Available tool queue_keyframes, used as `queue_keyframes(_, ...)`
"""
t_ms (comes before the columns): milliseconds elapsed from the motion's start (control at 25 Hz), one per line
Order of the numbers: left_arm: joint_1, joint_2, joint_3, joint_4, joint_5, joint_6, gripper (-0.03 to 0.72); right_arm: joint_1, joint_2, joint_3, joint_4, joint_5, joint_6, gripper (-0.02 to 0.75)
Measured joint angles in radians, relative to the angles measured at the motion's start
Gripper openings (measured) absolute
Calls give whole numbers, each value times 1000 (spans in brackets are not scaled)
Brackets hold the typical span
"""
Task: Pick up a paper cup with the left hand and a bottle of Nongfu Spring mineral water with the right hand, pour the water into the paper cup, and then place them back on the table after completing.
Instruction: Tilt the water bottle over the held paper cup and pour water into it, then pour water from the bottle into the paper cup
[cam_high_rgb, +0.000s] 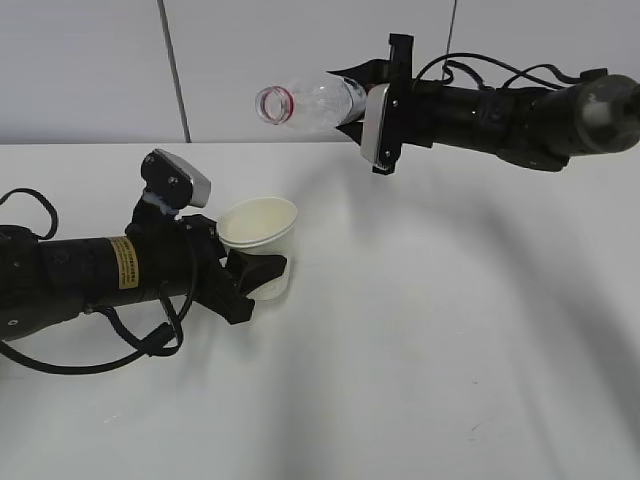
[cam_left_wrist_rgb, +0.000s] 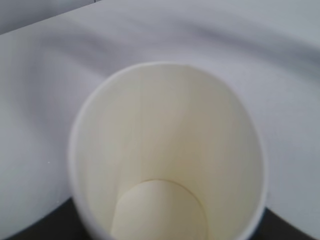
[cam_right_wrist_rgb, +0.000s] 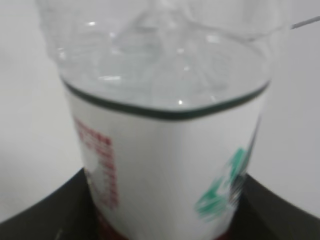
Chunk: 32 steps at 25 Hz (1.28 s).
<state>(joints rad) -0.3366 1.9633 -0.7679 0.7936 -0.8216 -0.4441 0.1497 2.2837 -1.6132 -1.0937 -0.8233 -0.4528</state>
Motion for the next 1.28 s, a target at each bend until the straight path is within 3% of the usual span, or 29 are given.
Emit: queue_keyframes(1280,0,0,-2,23,-64,-15,353,10,0,-34,-11,2,-306,405)
